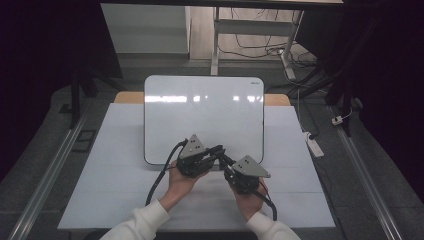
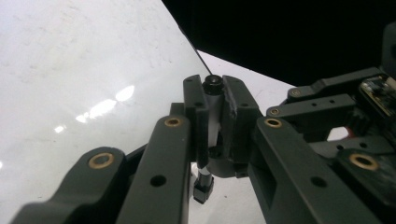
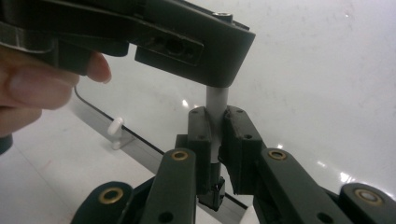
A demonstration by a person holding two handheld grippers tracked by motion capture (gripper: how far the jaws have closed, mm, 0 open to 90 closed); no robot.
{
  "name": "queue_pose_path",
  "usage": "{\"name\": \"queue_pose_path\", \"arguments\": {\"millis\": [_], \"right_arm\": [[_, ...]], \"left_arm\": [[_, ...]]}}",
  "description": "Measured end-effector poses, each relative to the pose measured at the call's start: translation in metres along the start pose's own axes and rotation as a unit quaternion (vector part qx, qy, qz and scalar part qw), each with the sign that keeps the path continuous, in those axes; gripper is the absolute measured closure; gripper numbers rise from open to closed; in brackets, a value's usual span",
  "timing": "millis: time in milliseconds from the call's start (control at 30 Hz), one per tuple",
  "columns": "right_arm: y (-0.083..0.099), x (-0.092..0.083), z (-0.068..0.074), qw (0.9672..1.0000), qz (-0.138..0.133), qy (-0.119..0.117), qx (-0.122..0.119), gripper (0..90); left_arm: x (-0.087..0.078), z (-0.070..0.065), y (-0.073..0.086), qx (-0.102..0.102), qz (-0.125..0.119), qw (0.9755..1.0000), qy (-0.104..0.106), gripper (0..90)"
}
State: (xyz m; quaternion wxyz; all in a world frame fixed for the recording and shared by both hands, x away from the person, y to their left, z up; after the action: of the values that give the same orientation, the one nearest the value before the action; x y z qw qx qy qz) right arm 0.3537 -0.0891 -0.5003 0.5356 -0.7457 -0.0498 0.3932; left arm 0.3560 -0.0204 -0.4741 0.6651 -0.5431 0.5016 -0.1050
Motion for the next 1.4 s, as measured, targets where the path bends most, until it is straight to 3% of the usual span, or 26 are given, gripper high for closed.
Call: {"name": "queue_pose_path", "arguments": {"millis": [100, 200, 300, 467, 500, 533, 600, 667, 800, 900, 933, 967, 1033, 1400], "right_arm": [[-0.001, -0.001, 0.000, 1.0000, 0.000, -0.001, -0.006, 81.1], [-0.003, -0.003, -0.001, 0.9999, -0.004, -0.003, -0.011, 81.1], [-0.008, -0.008, -0.007, 0.9999, -0.010, -0.001, -0.010, 81.1], [-0.020, -0.018, -0.030, 0.9999, -0.014, 0.003, 0.010, 81.1], [-0.020, -0.018, -0.030, 0.9999, -0.014, 0.003, 0.010, 81.1], [-0.027, -0.024, -0.044, 0.9997, -0.015, 0.005, 0.019, 81.1], [-0.033, -0.027, -0.054, 0.9995, -0.013, 0.005, 0.028, 81.1], [-0.042, -0.030, -0.066, 0.9991, -0.011, 0.004, 0.040, 81.1], [-0.060, -0.028, -0.088, 0.9985, 0.001, 0.007, 0.054, 81.1], [-0.071, -0.022, -0.103, 0.9983, 0.019, 0.022, 0.051, 81.1], [-0.075, -0.020, -0.108, 0.9980, 0.023, 0.026, 0.053, 81.0], [-0.078, -0.017, -0.113, 0.9976, 0.031, 0.028, 0.055, 81.1], [-0.083, -0.011, -0.122, 0.9966, 0.041, 0.031, 0.065, 81.0], [-0.101, 0.018, -0.158, 0.9898, 0.088, 0.057, 0.097, 81.0]], "left_arm": [[-0.002, 0.000, -0.001, 0.000, -0.005, 1.0000, 0.005, 77.8], [-0.007, 0.001, -0.002, -0.001, -0.011, 0.9999, 0.003, 61.9], [-0.030, 0.013, 0.002, -0.004, -0.013, 0.9999, 0.000, 51.8], [-0.064, 0.032, 0.031, -0.009, 0.019, 0.9996, -0.020, 41.9], [-0.064, 0.032, 0.031, -0.009, 0.019, 0.9996, -0.020, 40.9], [-0.077, 0.039, 0.051, -0.011, 0.040, 0.9986, -0.033, 39.6], [-0.089, 0.047, 0.073, -0.019, 0.057, 0.9971, -0.047, 37.8], [-0.098, 0.054, 0.093, -0.039, 0.071, 0.9955, -0.048, 35.6], [-0.112, 0.066, 0.128, -0.068, 0.105, 0.9905, -0.058, 31.5], [-0.119, 0.073, 0.148, -0.083, 0.123, 0.9866, -0.067, 29.7], [-0.119, 0.073, 0.148, -0.083, 0.123, 0.9866, -0.067, 29.2], [-0.122, 0.077, 0.158, -0.091, 0.131, 0.9846, -0.072, 28.6], [-0.124, 0.080, 0.162, -0.095, 0.133, 0.9835, -0.077, 28.2], [-0.132, 0.093, 0.171, -0.114, 0.130, 0.9813, -0.085, 27.6]]}}
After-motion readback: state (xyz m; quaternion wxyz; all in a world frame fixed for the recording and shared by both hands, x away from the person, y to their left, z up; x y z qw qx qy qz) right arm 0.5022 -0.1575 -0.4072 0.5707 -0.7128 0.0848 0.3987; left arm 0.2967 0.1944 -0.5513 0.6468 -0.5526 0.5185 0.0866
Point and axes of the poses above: each handheld gripper's, and its own axes: x roughly forward along the jaws, y roughly out of its underside, z roughly to its left, the point moved 9 cm from there along x, roughly forward along the jaws, and after that the axes turned 14 degrees about z, right-handed, at the moved point
